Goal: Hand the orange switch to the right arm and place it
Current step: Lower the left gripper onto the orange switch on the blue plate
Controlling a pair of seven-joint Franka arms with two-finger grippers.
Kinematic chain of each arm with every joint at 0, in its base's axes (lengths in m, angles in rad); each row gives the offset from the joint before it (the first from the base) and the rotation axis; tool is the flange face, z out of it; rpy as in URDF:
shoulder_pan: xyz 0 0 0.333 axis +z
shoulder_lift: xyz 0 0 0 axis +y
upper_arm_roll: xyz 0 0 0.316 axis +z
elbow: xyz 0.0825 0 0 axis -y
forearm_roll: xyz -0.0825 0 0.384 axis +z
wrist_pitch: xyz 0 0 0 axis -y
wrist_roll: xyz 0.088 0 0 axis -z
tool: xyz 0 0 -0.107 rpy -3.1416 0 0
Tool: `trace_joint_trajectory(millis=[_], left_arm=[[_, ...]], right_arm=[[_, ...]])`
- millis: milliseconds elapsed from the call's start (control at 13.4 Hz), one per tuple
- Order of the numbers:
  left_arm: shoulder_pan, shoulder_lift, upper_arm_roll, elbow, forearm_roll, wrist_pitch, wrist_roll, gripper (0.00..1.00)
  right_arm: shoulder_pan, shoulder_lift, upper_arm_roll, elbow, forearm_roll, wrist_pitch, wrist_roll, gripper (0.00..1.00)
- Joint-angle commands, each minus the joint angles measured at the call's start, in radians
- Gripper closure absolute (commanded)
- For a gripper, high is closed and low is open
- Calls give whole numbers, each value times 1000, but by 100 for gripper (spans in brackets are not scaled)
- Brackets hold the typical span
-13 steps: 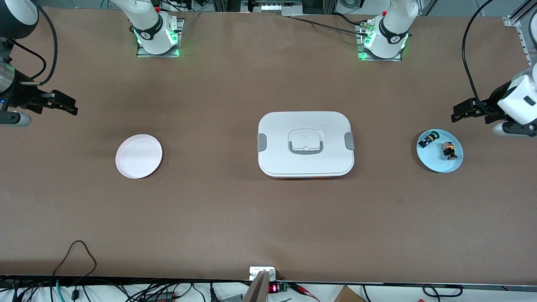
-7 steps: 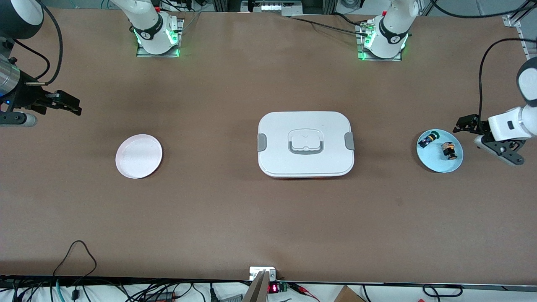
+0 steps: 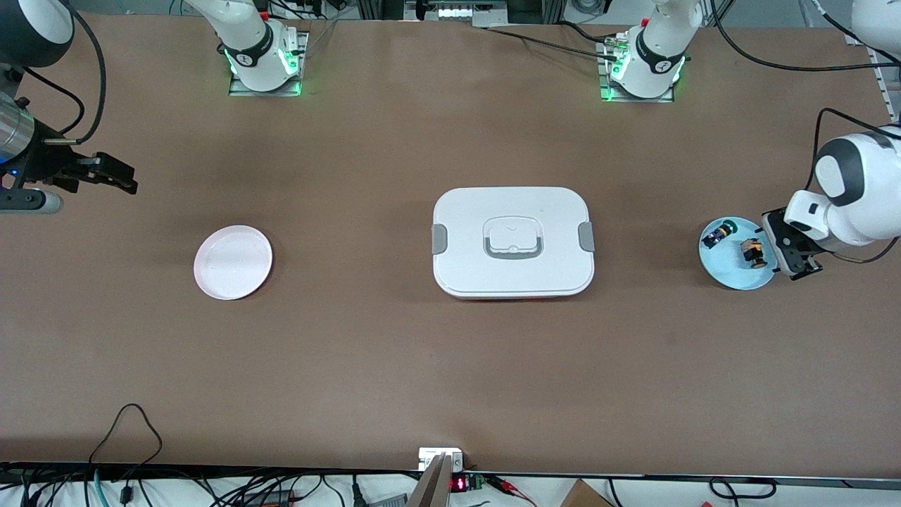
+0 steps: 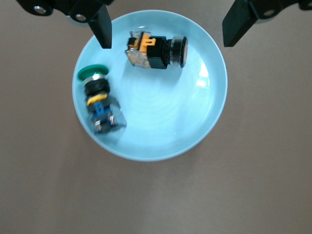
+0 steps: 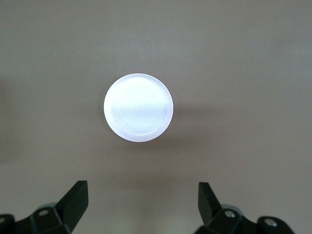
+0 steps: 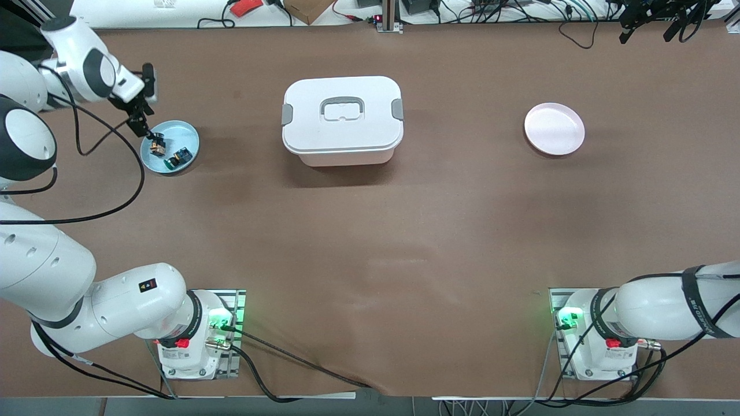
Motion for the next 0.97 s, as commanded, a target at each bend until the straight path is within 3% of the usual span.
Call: trace_joint_trajectory(millis=[0, 521, 596, 894], left_arm=[[32, 7, -7, -75, 13, 118, 142, 0], [44, 55, -7, -120, 13, 238, 214, 0], [44, 59, -7, -120, 14, 244, 216, 0], [47, 70, -7, -118, 11, 261, 228, 0]], right_arm=[[3, -3, -2, 1, 12, -8, -4, 0], [7, 25, 0, 35, 23, -14, -10, 0], [16, 25, 0, 37, 53, -12, -10, 0], [15, 59, -3, 38, 311, 6, -8, 0]])
